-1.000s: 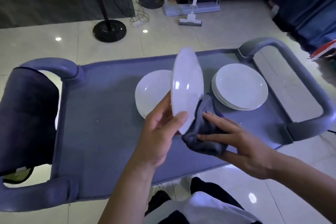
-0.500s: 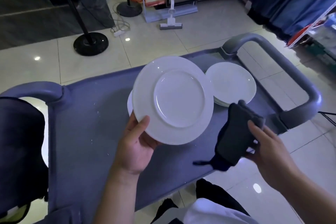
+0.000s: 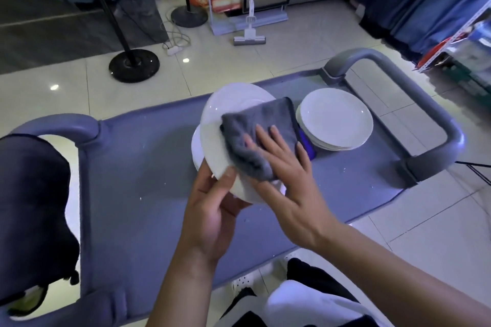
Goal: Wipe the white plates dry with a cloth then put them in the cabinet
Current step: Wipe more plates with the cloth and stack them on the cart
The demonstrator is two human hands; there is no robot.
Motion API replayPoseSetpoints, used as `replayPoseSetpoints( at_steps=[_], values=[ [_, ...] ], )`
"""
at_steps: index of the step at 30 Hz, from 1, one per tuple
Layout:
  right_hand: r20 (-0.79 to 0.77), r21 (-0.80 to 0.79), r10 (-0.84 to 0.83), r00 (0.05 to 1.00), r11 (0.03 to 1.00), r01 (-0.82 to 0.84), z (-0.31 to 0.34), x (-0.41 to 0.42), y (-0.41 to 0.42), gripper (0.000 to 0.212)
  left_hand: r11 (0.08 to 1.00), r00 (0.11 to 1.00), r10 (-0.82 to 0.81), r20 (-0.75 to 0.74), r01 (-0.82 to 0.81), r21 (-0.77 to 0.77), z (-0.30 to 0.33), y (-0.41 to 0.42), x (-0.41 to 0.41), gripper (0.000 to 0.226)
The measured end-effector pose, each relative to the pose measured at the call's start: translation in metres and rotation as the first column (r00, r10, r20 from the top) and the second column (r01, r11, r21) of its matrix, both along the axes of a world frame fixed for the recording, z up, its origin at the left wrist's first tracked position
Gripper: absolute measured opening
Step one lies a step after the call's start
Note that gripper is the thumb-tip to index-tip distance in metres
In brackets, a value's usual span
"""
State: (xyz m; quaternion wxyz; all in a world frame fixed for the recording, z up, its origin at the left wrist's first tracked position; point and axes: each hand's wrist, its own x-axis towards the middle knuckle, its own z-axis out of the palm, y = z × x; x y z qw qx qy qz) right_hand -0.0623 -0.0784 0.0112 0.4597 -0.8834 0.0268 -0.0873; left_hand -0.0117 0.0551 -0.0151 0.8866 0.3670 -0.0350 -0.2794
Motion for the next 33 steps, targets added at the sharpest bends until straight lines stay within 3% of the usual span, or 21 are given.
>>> replayPoseSetpoints(
  at_steps=[4, 5, 7, 8, 9, 10, 12, 14, 17, 19, 20, 22, 24, 26, 27, 29, 31, 33],
  values=[
    [-0.058, -0.083, 0.222, 0.973, 0.971, -0.226, -0.016, -0.029, -0.03, 0.05, 0.997, 0.997, 0.072, -0.033, -0.07, 0.045, -0.001, 0.016, -0.005, 0.038],
    [-0.101, -0.065, 0.215, 0.971, 0.973, -0.222, -0.02, -0.034, -0.042, 0.05, 0.995, 0.996, 0.084, -0.021, -0.082, 0.056, 0.0, 0.018, -0.005, 0.037],
    [-0.207, 0.2, 0.051, 0.977, 0.98, -0.009, -0.024, -0.039, -0.061, 0.041, 0.993, 0.995, 0.1, 0.005, -0.1, 0.056, 0.003, 0.023, -0.002, 0.037],
    [-0.281, 0.39, -0.088, 0.956, 0.899, 0.198, -0.027, -0.041, -0.069, 0.031, 0.993, 0.994, 0.108, 0.006, -0.108, 0.047, 0.005, 0.025, 0.0, 0.037],
    [-0.384, 0.52, -0.212, 0.899, 0.755, 0.4, -0.032, -0.041, -0.079, 0.023, 0.993, 0.994, 0.111, 0.007, -0.112, 0.031, 0.008, 0.028, 0.002, 0.037],
    [-0.483, 0.573, -0.29, 0.827, 0.61, 0.548, -0.036, -0.043, -0.088, 0.023, 0.994, 0.994, 0.108, 0.013, -0.108, 0.007, 0.01, 0.031, 0.004, 0.038],
    [-0.608, 0.607, -0.329, 0.722, 0.394, 0.69, -0.044, -0.048, -0.1, 0.035, 0.996, 0.995, 0.088, 0.038, -0.087, -0.035, 0.014, 0.037, 0.005, 0.04],
    [-0.61, 0.637, -0.351, 0.711, 0.318, 0.703, -0.042, -0.051, -0.103, 0.043, 0.998, 0.996, 0.063, 0.055, -0.062, -0.033, 0.017, 0.039, 0.002, 0.043],
    [-0.443, 0.652, -0.45, 0.775, 0.432, 0.623, -0.017, -0.041, -0.096, 0.036, 0.999, 0.998, 0.042, 0.045, -0.042, -0.002, 0.018, 0.038, -0.003, 0.043],
    [-0.202, 0.573, -0.466, 0.861, 0.657, 0.49, 0.008, -0.03, -0.086, 0.021, 1.0, 0.999, 0.005, 0.037, -0.006, 0.019, 0.019, 0.036, -0.006, 0.04],
    [-0.066, 0.499, -0.405, 0.912, 0.778, 0.381, 0.022, -0.025, -0.08, 0.018, 0.999, 0.999, -0.014, 0.033, 0.013, 0.036, 0.019, 0.034, -0.007, 0.036],
    [0.128, 0.26, -0.114, 0.985, 0.963, 0.077, 0.046, -0.015, -0.065, 0.032, 0.997, 0.999, -0.043, 0.003, 0.043, 0.057, 0.02, 0.03, -0.007, 0.042],
    [0.111, -0.099, 0.179, 0.977, 0.981, -0.169, 0.064, 0.003, -0.048, 0.047, 0.996, 0.997, -0.062, -0.041, 0.064, 0.061, 0.022, 0.026, -0.007, 0.067],
    [-0.04, -0.255, 0.273, 0.961, 0.927, -0.274, 0.066, 0.029, -0.038, 0.053, 0.997, 0.995, -0.068, -0.07, 0.071, 0.042, 0.025, 0.024, -0.009, 0.07],
    [-0.117, -0.232, 0.265, 0.957, 0.93, -0.286, 0.066, 0.039, -0.035, 0.053, 0.996, 0.993, -0.071, -0.093, 0.075, 0.041, 0.026, 0.024, -0.01, 0.063],
    [-0.242, -0.037, 0.227, 0.943, 0.969, -0.243, 0.064, 0.054, -0.036, 0.036, 0.994, 0.995, -0.041, -0.086, 0.05, 0.099, 0.027, 0.029, -0.013, 0.049],
    [-0.32, 0.168, 0.146, 0.936, 0.981, -0.096, 0.054, 0.06, -0.05, 0.013, 0.989, 0.999, 0.015, -0.03, -0.01, 0.148, 0.027, 0.037, -0.013, 0.044],
    [-0.34, 0.305, 0.046, 0.939, 0.95, 0.064, 0.039, 0.054, -0.061, 0.016, 0.986, 0.996, 0.092, -0.008, -0.09, 0.142, 0.033, 0.045, -0.012, 0.042]
  ],
)
